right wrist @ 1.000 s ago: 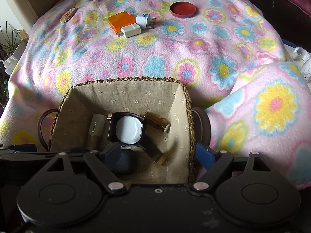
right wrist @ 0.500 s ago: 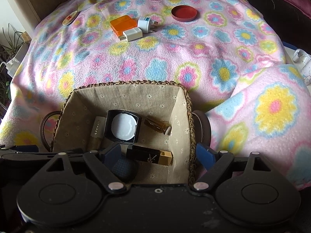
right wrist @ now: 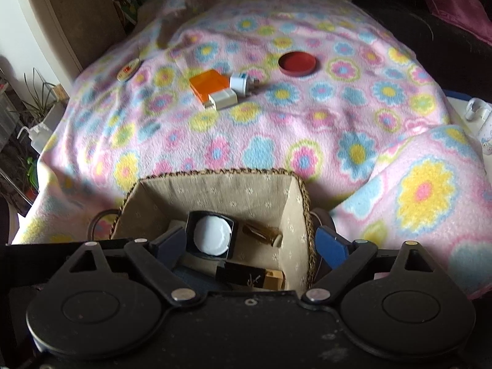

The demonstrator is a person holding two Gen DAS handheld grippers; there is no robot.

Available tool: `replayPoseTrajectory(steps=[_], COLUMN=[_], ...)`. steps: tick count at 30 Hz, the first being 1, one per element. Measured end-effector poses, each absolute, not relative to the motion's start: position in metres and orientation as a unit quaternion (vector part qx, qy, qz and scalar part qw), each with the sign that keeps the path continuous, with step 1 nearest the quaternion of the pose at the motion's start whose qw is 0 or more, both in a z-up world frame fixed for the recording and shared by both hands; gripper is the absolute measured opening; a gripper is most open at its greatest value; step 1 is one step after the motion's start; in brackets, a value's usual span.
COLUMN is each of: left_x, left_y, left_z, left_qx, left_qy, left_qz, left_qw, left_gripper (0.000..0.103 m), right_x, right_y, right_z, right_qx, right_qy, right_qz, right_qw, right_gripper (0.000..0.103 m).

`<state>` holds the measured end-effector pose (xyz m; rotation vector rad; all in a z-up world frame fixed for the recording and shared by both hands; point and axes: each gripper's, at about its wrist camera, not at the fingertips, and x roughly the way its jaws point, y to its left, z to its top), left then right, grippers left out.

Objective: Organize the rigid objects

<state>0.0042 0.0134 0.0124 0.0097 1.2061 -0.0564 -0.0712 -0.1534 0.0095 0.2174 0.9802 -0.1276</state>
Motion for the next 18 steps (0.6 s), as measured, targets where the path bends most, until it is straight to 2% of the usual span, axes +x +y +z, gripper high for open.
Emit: replayPoseTrajectory(steps=[18], left_x=[0.0004], left_y=[0.0117], left_z=[0.0159], left_qx=[0.011], left_qy=[0.551], left_qz=[-0.022], left_qw=[0.834], left_gripper=[0.088], right_x=[-0.0736], right_y=[-0.1504], right_z=[0.0123], right_qx=[0.092], right_qy=[0.452], right_qz=[-0.052], right_qw=[0.886], right_gripper=[0.094])
